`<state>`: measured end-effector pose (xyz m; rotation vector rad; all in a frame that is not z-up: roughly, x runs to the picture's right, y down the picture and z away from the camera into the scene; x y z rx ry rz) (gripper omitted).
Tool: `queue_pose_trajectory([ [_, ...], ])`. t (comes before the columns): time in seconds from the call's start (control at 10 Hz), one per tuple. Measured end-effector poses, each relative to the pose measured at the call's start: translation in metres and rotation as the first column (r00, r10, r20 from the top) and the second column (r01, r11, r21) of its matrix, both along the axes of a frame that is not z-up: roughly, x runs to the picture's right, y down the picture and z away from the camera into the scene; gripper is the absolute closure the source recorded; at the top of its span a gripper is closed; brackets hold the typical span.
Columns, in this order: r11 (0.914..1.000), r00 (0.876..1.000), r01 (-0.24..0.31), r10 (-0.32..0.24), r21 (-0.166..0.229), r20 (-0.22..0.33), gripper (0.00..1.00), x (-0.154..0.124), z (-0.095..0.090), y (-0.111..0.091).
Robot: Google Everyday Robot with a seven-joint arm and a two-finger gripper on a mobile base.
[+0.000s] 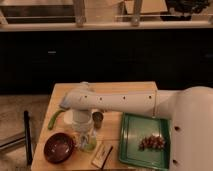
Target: Place towel in plastic cup
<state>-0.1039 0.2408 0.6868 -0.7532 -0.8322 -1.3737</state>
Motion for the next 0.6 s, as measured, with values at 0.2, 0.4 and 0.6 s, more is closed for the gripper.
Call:
queue_pose_trajectory([
  [0.2,0.9997,1.0,-0.012,0.012,-0.022,-0.007,0.59,0.012,0.001,0.003],
  [0.4,0.9991,1.0,-0.019,0.018,-0.037,-0.011,0.39,0.018,0.003,0.005],
  [0.6,0.9988,1.0,-0.016,0.015,-0.047,-0.005,0.23,0.018,0.005,0.007],
])
